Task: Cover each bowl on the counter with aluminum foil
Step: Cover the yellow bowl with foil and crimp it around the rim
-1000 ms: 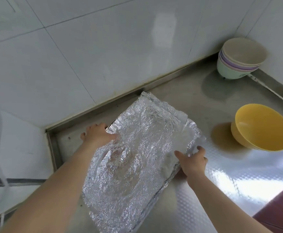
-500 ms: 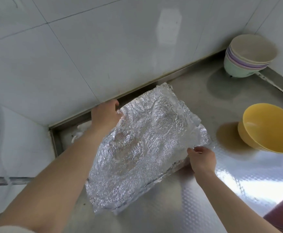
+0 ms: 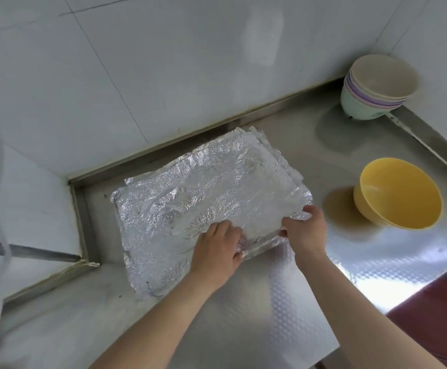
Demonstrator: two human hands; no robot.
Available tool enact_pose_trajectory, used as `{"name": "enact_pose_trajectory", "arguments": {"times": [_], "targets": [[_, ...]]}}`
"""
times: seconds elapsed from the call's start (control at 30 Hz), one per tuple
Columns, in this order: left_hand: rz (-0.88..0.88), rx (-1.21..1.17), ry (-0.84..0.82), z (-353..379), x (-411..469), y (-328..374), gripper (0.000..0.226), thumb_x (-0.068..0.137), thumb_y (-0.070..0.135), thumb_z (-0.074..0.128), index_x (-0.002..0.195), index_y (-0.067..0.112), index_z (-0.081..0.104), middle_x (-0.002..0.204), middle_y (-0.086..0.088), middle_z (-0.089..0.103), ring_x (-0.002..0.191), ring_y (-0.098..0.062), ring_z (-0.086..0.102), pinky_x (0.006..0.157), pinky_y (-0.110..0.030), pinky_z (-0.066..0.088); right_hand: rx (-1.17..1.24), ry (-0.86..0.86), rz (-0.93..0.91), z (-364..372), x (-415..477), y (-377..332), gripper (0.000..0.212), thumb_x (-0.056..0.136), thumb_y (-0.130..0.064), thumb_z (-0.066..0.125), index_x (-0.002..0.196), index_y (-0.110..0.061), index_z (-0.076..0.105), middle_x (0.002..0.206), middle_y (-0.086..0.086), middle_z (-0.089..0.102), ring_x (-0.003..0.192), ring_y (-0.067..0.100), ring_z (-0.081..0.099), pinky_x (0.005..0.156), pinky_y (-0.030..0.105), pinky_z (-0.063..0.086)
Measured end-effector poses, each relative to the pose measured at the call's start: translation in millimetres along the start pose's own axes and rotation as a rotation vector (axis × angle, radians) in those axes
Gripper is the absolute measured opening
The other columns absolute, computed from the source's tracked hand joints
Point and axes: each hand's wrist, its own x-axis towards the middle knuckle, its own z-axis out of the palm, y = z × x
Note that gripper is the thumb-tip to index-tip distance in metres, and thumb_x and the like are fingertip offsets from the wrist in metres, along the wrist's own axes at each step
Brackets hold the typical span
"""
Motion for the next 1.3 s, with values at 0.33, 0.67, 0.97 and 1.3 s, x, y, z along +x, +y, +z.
{"name": "enact_pose_trajectory", "arguments": {"times": [0.33,0.67,0.97,1.3], "targets": [[-0.040,-0.048,0.278,-24.3,-6.3,19.3,0.030,0.084,0.021,0.066,0.114,0.019,0.060,0.116,0.002,0.064,0.102,-0.019,0.063,0.077,-0.033,0.052,0.259,-0.299,-0.102,-10.6,-24.5,-39.8,0.049,0.084,-0.002,0.066,0.120,-0.027,0.044,0.086,0.007,0.071,0.052,0.016,0.059,0.058,0.027,0.038],[0.012,0.046,0.243,-177.4,-20.4,33.4,0.031,0.098,0.011,0.046,0.118,0.030,0.061,0.089,0.002,0.069,0.082,-0.025,0.064,0.064,-0.031,0.047,0.196,-0.632,-0.146,-68.5,-12.6,-68.6,0.067,0.083,-0.010,0.072,0.139,-0.031,0.041,0.126,0.005,0.060,0.108,0.016,0.062,0.081,0.032,0.048],[-0.075,-1.011,0.312,-269.5,-29.5,56.6,0.006,0.085,0.021,0.067,0.090,0.021,0.070,0.079,0.017,0.072,0.078,0.003,0.065,0.076,-0.011,0.048,0.200,-0.826,-0.194,-109.4,14.5,-118.9,0.090,0.068,-0.043,0.081,0.145,-0.037,0.035,0.143,-0.006,0.049,0.132,0.016,0.044,0.110,0.051,0.032],[-0.504,-1.553,0.602,-189.0,-7.9,44.7,0.009,0.087,0.002,0.064,0.094,0.008,0.066,0.084,-0.004,0.073,0.073,-0.015,0.069,0.068,-0.027,0.057,-0.060,-0.786,-0.506,-145.5,33.9,-136.0,0.020,0.083,-0.023,0.074,0.092,-0.006,0.069,0.078,0.007,0.067,0.064,0.016,0.054,0.062,0.025,0.042]]}}
